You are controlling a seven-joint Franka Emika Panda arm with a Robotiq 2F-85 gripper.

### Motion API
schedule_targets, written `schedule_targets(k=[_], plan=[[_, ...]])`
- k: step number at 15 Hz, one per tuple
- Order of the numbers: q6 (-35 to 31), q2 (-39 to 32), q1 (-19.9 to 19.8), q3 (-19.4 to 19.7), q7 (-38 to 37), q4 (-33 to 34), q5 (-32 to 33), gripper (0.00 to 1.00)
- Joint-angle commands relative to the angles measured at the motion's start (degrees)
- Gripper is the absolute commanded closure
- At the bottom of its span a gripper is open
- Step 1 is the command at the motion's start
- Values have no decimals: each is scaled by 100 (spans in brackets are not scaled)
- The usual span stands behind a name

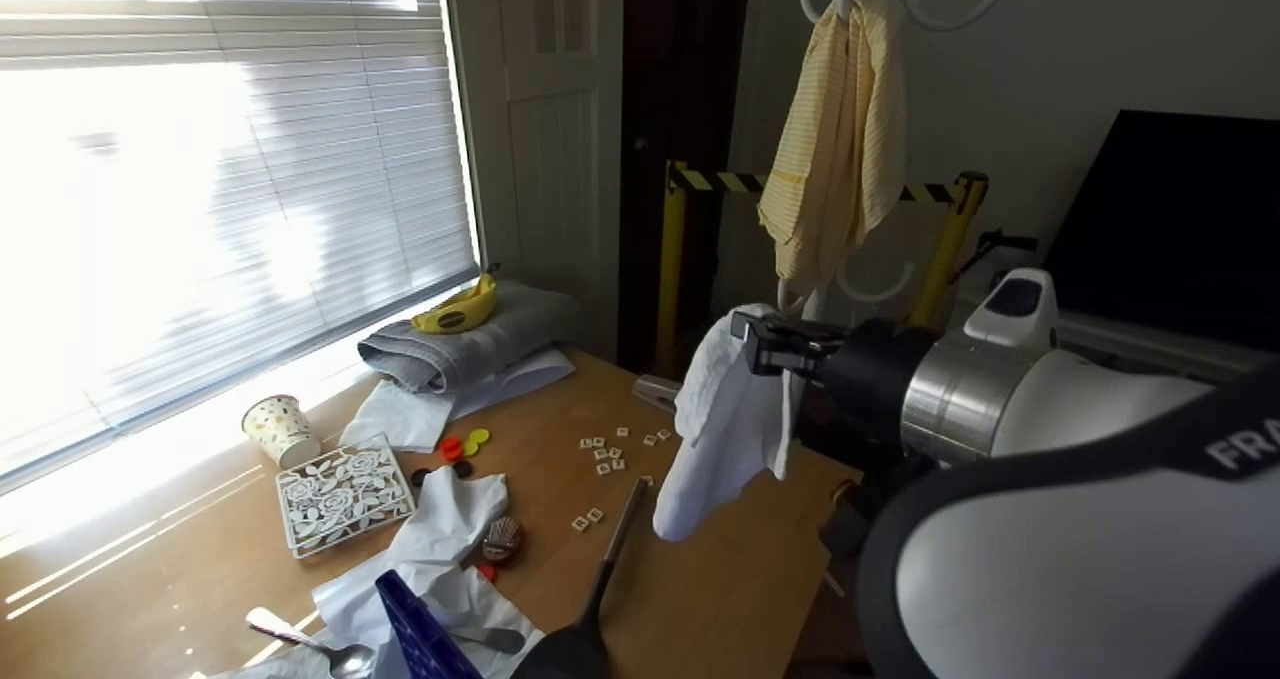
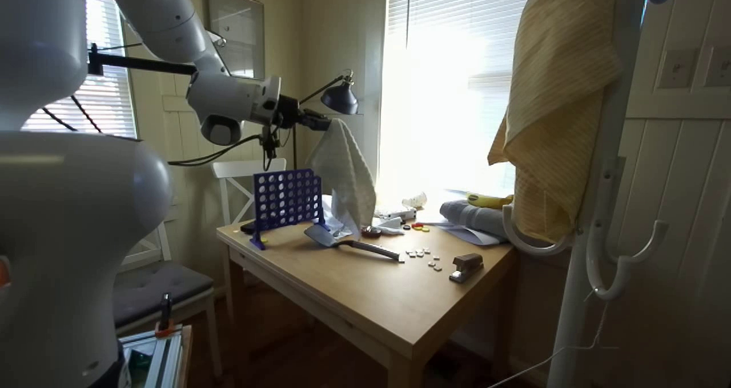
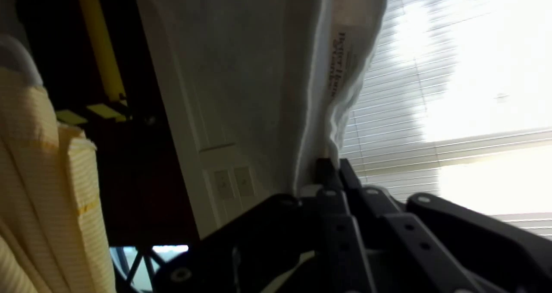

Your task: Remove the white cloth from the blue object on the left and put it on the white coat hanger

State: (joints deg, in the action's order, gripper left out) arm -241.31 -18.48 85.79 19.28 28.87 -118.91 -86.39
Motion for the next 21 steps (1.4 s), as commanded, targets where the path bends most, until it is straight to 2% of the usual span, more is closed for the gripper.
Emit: schedule_targets(k=[1, 2, 3, 5, 8, 9, 15, 21], plan=[[156, 949, -872, -1237, -1391, -1404, 1080, 99], [318, 998, -1126, -1483, -1726, -1698, 1487, 99], [-33, 522, -1329, -1691, -1047, -881, 905, 99], [-44, 588, -1644, -2060, -1147, -1060, 983, 96], [-41, 563, -1769, -2154, -1125, -997, 983, 99], [106, 611, -1900, -2213, -856, -1017, 834, 99], [511, 1906, -3166, -2743, 602, -2214, 60, 99], [531, 3456, -4440, -3046, 2491, -3057, -1248, 99]])
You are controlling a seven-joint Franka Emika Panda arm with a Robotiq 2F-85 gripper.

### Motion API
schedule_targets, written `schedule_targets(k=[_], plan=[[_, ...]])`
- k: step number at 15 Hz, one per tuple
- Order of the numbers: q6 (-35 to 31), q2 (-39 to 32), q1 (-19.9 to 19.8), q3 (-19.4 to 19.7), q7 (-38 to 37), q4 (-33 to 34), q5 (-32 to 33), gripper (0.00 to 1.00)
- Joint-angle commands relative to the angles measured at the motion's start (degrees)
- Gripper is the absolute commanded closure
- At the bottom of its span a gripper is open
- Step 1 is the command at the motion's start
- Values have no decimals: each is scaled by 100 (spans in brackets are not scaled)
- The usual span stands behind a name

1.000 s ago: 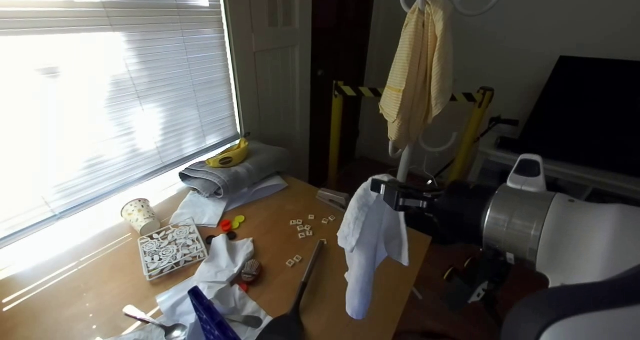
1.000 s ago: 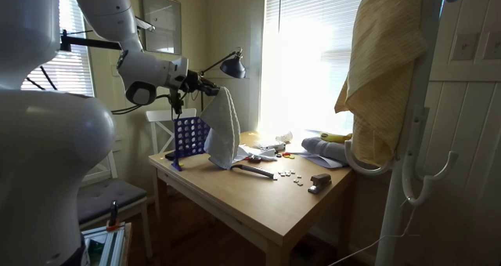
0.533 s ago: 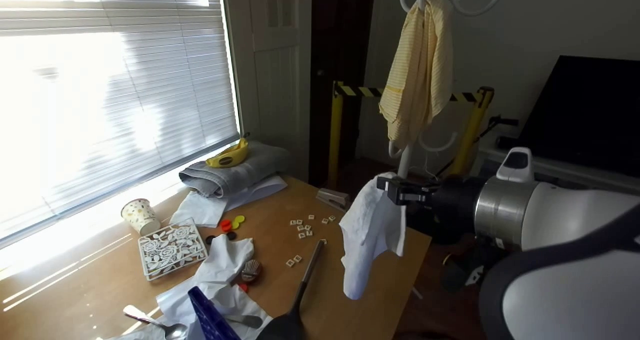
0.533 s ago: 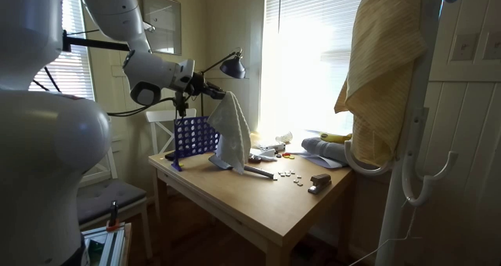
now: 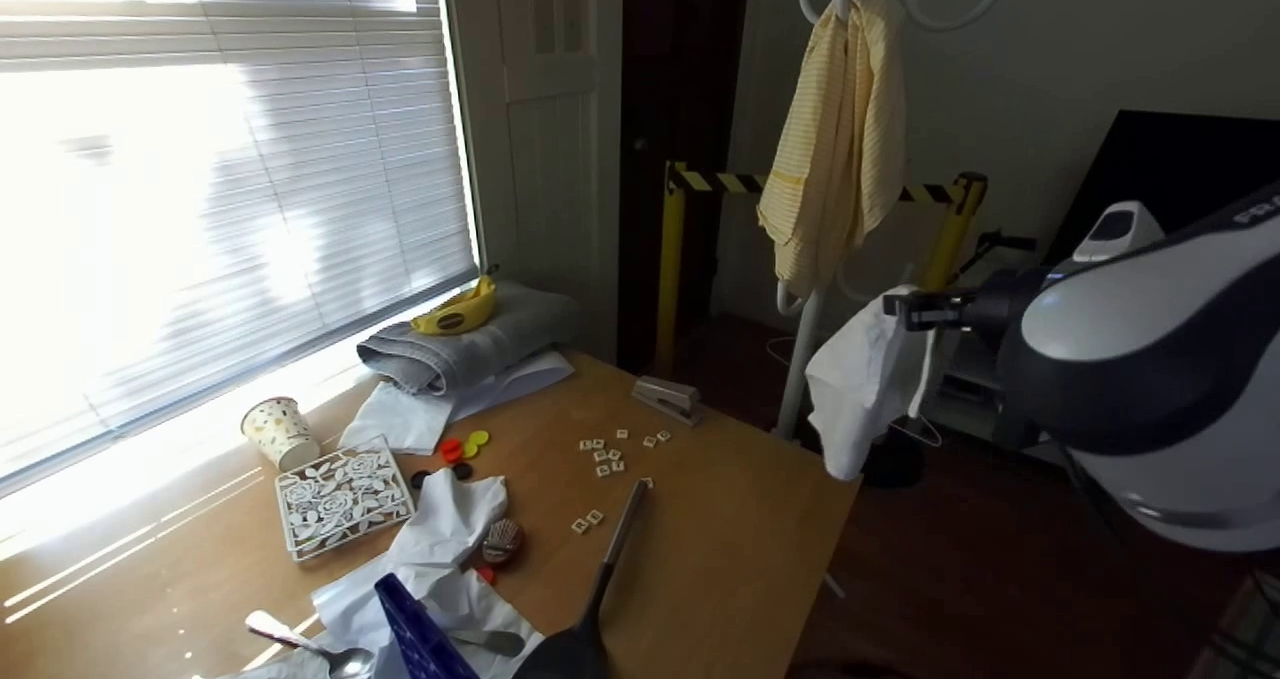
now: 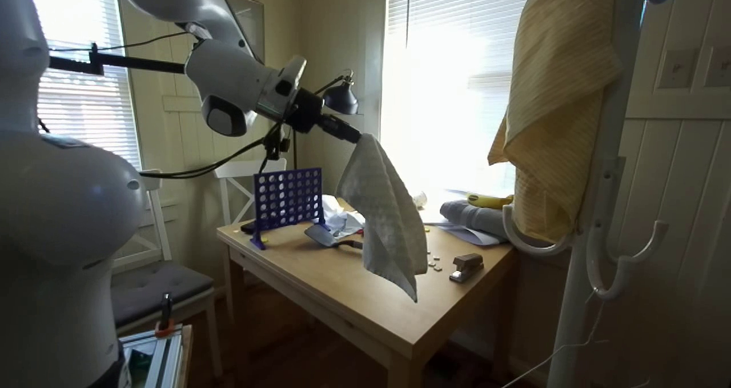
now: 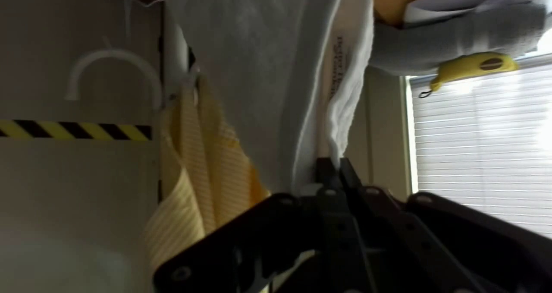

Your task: Remove the white cloth from the blue object on the left and put it on the white coat hanger

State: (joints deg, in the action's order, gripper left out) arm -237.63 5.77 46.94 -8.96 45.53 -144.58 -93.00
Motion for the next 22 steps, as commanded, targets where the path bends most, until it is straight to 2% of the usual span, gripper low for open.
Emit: schedule_targets(k=[1, 2, 3, 5, 7, 8, 10, 12, 13, 15, 17, 18, 19, 20, 22], plan=[[141, 1311, -759, -227, 996, -595, -810, 99], [41, 1516, -1010, -171, 1148, -486, -1127, 99], [68, 831, -1044, -471, 686, -334, -691, 96], [94, 1266, -1344, -451, 995, -393, -969, 96], [105, 1432, -1388, -450, 1101, -397, -1054, 99], [137, 1434, -1428, -493, 1284, -410, -982, 99], [44, 1477, -1819, -450, 1830, -392, -839, 99], [218, 1798, -2152, -339, 2643, -371, -840, 99], [196, 1894, -1993, 58, 3085, -323, -770, 99], [293, 2059, -2145, 431, 3852, -181, -653, 99], [332, 2202, -2314, 878, 4606, 238, -652, 99], [284, 2126, -2913, 646, 4541, 647, -892, 99], [212, 2192, -3064, 733, 4596, 893, -925, 99], [338, 2085, -3034, 424, 4206, 320, -801, 96], [320, 2177, -3330, 521, 4447, 708, -836, 96]])
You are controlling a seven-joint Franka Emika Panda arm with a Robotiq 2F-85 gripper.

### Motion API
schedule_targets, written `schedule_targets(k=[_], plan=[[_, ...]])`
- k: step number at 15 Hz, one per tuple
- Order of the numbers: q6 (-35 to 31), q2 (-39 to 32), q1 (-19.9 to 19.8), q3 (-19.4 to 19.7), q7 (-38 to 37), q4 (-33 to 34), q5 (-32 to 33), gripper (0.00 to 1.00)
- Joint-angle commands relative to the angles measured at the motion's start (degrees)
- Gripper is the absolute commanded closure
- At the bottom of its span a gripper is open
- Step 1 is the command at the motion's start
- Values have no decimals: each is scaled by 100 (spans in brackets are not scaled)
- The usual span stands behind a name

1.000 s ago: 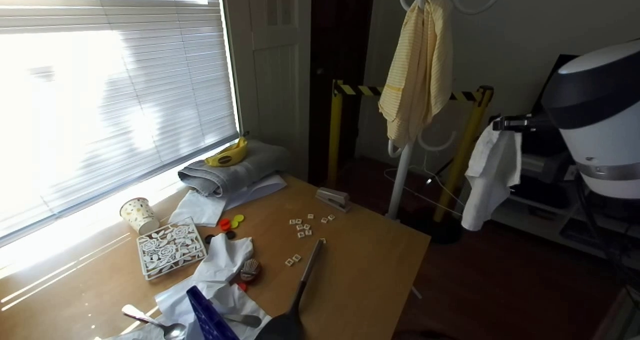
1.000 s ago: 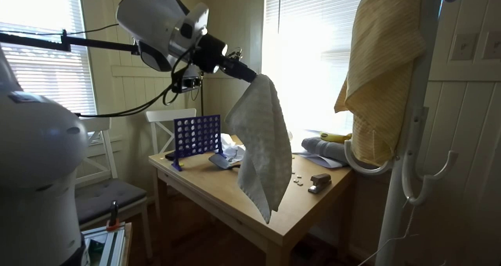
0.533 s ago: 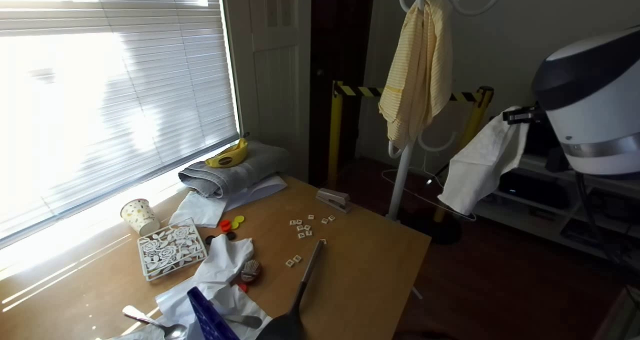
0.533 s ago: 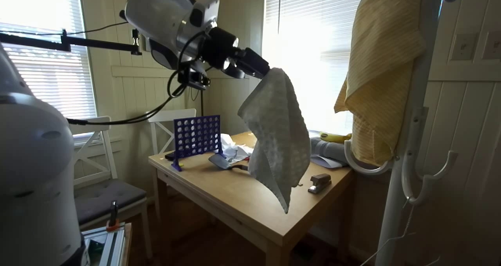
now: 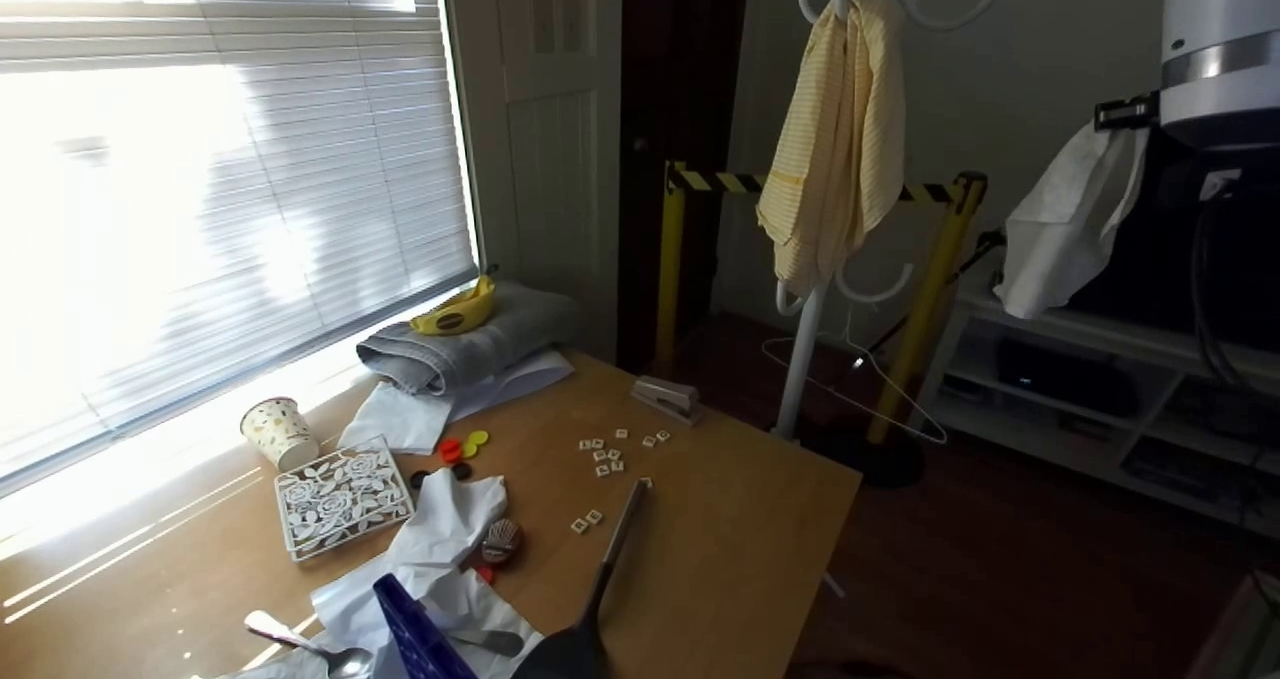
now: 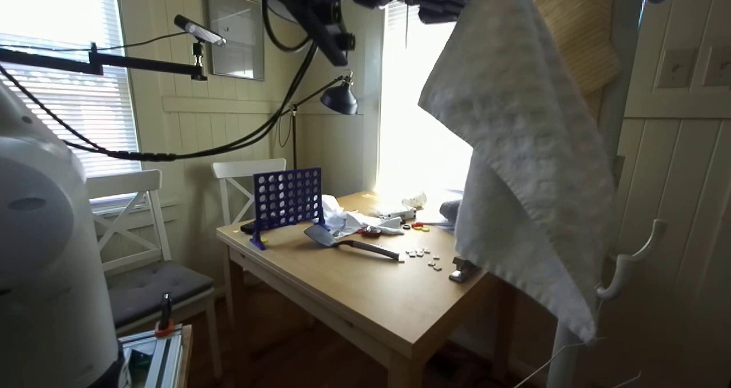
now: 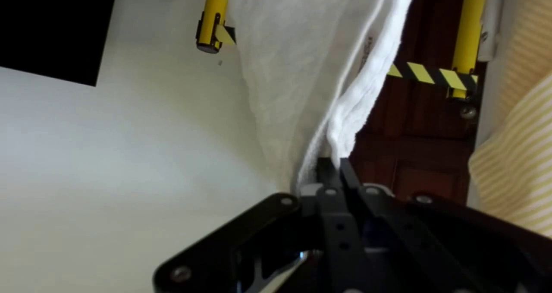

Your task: Remove the white cloth from the blue object on the left and put it on the white coat hanger

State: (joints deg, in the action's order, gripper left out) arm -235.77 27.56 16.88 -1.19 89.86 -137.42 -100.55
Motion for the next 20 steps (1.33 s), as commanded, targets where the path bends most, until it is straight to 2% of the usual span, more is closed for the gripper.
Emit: schedule_targets(k=[1, 2, 4, 10, 12, 15, 17, 18, 20], plan=[[131, 14, -360, -243, 66, 73, -96, 99], [94, -98, -352, -216, 145, 185, -340, 99], [125, -349, -500, -154, 97, 503, -388, 99], [358, -930, -801, 273, 479, 1972, -758, 99], [487, -1169, -796, 262, 765, 2412, -670, 99], [244, -1729, -648, 317, 1066, 3367, -646, 99], [78, -2079, -642, 282, 950, 3917, -665, 99], [424, -1539, -845, 114, 778, 3042, -495, 96], [296, -1825, -850, 95, 774, 3446, -489, 96]])
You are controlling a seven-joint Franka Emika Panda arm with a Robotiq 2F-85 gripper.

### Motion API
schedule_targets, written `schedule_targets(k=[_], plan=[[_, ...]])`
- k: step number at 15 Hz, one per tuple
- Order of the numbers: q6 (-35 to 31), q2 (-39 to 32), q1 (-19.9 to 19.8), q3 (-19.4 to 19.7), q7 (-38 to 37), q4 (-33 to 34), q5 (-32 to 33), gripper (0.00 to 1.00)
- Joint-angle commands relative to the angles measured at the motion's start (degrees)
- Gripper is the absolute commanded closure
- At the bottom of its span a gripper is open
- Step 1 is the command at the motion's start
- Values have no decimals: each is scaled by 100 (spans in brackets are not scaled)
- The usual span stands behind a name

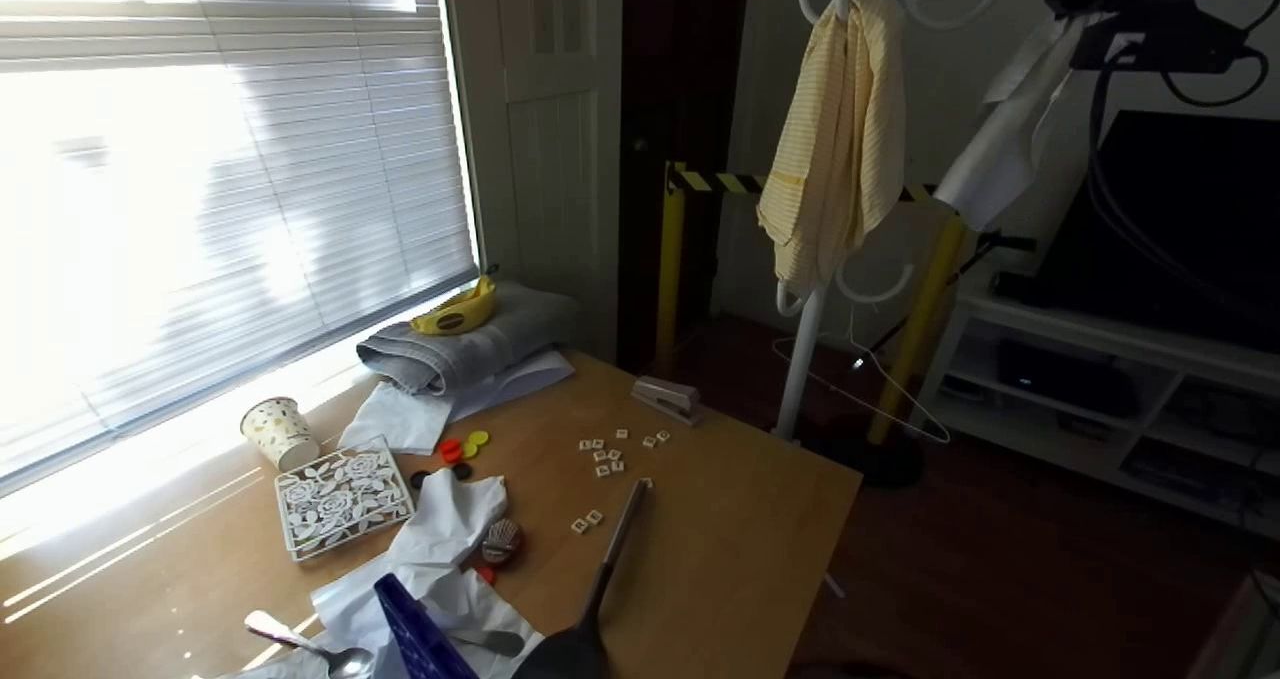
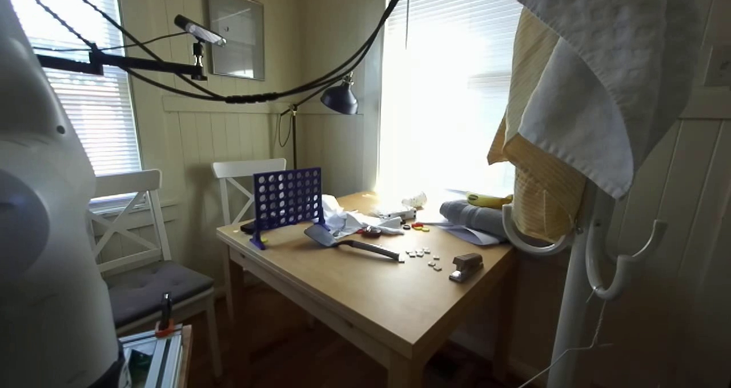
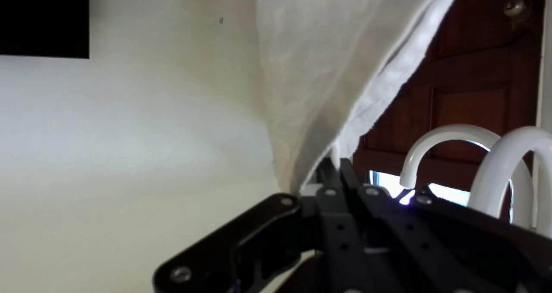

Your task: Remove the white cloth from the blue object on the left and put it on the white coat hanger

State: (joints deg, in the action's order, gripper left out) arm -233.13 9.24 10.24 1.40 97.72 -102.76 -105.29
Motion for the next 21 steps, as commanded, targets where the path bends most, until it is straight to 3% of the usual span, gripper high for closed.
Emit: schedule_targets(k=[1, 9, 12, 13, 18, 21], plan=[[-11, -79, -189, -169, -12, 80, -12, 96], [-68, -186, -215, -193, -105, 188, 25, 99], [288, -191, -283, -143, -13, 330, -147, 99], [475, -207, -174, 40, 75, 440, -149, 99], [1084, -734, -264, 299, 15, 1772, 128, 99], [1268, -943, -58, 142, 281, 2413, -55, 99]])
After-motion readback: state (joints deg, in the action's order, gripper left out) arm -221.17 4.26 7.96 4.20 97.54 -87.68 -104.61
